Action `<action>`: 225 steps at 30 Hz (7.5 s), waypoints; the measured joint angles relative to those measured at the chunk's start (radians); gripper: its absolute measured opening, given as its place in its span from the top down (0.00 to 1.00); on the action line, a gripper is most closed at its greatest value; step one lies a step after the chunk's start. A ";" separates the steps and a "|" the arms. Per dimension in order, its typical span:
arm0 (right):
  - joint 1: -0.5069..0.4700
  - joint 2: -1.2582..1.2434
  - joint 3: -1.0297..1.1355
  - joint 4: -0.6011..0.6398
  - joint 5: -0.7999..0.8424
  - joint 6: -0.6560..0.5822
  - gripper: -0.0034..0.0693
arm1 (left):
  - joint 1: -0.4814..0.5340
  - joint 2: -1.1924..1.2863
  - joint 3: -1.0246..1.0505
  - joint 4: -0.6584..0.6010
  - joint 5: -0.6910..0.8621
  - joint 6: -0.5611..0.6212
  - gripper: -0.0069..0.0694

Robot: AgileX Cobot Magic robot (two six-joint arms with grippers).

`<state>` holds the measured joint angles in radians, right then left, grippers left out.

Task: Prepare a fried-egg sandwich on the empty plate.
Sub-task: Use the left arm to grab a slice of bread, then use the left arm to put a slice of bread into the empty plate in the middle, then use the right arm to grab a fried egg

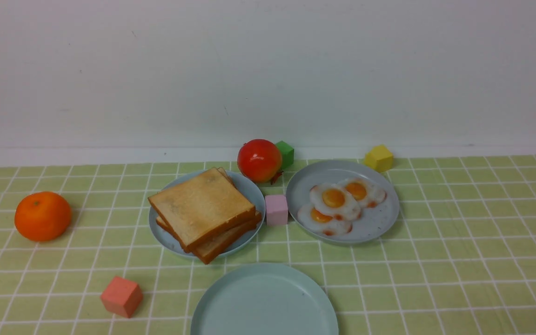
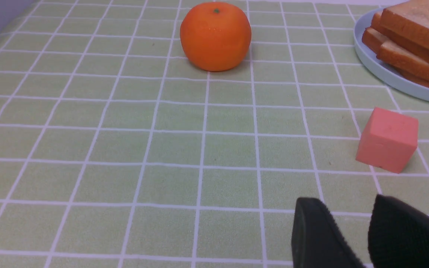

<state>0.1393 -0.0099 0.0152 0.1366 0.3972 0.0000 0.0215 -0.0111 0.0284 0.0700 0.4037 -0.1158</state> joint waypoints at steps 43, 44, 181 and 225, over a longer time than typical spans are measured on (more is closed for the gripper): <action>0.000 0.000 0.011 -0.002 -0.472 0.000 0.62 | 0.000 0.000 0.001 0.025 -0.437 0.000 0.60; 0.000 0.000 0.011 -0.001 -0.479 0.000 0.62 | 0.000 0.000 0.001 0.025 -0.438 0.000 0.60; 0.000 1.074 -0.898 0.526 0.450 -0.029 0.57 | -0.315 1.670 -0.893 -1.038 0.098 0.658 0.41; 0.089 2.078 -1.391 0.512 0.081 0.256 0.38 | -0.541 1.400 -1.333 -0.115 0.489 0.055 0.93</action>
<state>0.2287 2.0679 -1.3762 0.6490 0.4780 0.2561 -0.5197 1.3890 -1.3050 -0.0455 0.8927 -0.0604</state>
